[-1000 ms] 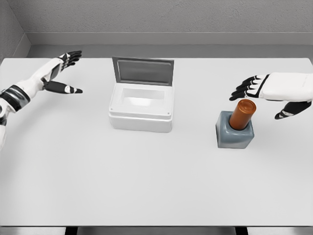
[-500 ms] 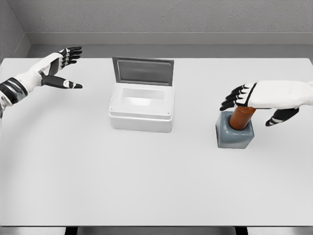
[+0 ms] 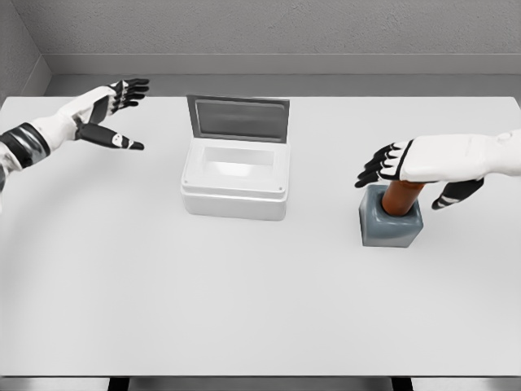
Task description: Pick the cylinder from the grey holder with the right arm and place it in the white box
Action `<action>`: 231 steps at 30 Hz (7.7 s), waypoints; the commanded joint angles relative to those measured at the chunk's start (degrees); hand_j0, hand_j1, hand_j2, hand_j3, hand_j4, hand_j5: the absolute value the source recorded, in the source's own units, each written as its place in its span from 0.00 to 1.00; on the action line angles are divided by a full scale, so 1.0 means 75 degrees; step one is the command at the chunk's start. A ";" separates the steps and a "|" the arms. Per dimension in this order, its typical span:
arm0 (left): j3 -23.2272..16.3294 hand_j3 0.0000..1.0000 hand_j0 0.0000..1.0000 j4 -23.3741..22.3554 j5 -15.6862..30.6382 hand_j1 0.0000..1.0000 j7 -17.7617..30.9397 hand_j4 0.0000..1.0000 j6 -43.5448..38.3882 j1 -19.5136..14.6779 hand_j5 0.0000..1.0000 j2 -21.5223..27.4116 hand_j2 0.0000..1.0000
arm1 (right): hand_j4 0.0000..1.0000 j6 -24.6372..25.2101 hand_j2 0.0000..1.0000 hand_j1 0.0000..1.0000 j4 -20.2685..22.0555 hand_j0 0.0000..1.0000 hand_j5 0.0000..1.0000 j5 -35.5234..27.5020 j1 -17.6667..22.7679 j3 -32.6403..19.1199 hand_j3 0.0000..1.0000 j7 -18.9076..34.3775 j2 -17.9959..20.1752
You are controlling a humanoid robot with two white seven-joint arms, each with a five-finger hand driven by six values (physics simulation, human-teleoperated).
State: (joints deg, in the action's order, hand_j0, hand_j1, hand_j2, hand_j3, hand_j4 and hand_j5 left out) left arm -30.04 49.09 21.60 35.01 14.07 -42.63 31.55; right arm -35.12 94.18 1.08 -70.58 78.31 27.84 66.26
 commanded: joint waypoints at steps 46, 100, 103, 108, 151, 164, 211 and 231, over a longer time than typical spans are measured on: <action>-0.0201 1.00 1.00 0.0311 -0.0490 1.00 -0.0001 1.00 -0.0376 -0.0035 1.00 0.0211 1.00 | 0.40 0.0016 0.40 0.40 -0.0147 0.40 0.40 0.0570 0.0715 -0.1008 0.40 0.0648 -0.0221; 0.0115 1.00 1.00 0.0252 -0.0537 1.00 -0.0001 1.00 -0.0318 0.0012 1.00 0.0281 1.00 | 0.40 0.0016 0.40 0.40 0.0146 0.40 0.40 0.0582 -0.0094 -0.1125 0.40 0.0955 -0.1850; 0.0127 1.00 1.00 0.0252 -0.0537 1.00 -0.0001 1.00 -0.0318 0.0012 1.00 0.0270 1.00 | 0.40 0.0016 0.40 0.40 0.0134 0.40 0.40 0.0582 -0.0129 -0.1125 0.40 0.0955 -0.1920; 0.0115 1.00 1.00 0.0252 -0.0537 1.00 -0.0001 1.00 -0.0318 0.0000 1.00 0.0270 1.00 | 0.40 0.0016 0.40 0.40 0.0064 0.40 0.40 0.0594 -0.0152 -0.1137 0.40 0.0955 -0.2096; 0.0127 1.00 1.00 0.0264 -0.0525 1.00 -0.0001 1.00 -0.0318 0.0024 1.00 0.0363 1.00 | 0.40 0.0016 0.40 0.40 -0.3135 0.40 0.40 0.0758 -0.0515 -0.1102 0.40 0.0955 -0.4826; 0.0115 1.00 1.00 0.0252 -0.0513 1.00 -0.0001 1.00 -0.0318 -0.0023 1.00 0.0305 1.00 | 0.45 0.0016 0.45 0.45 -0.3381 0.45 0.45 0.0805 -0.0551 -0.1102 0.45 0.0955 -0.5026; -0.0775 1.00 1.00 0.0709 -0.0502 1.00 -0.0001 1.00 -0.0318 -0.0562 1.00 -0.0316 1.00 | 0.90 0.0016 0.90 0.90 0.0181 0.90 0.90 -0.0848 -0.0516 -0.1536 0.90 0.0955 -0.0795; -0.0986 1.00 1.00 0.1822 -0.0478 1.00 -0.0001 1.00 -0.0306 -0.0492 1.00 0.0199 1.00 | 0.92 0.0016 0.92 0.92 0.0240 0.92 0.92 -0.0965 -0.0258 -0.1524 0.92 0.0955 -0.0549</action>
State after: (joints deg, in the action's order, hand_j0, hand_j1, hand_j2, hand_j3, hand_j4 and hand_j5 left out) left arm -37.53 61.49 17.68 35.01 11.81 -46.23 32.09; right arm -35.16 95.98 -5.73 -72.51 66.95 35.02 62.06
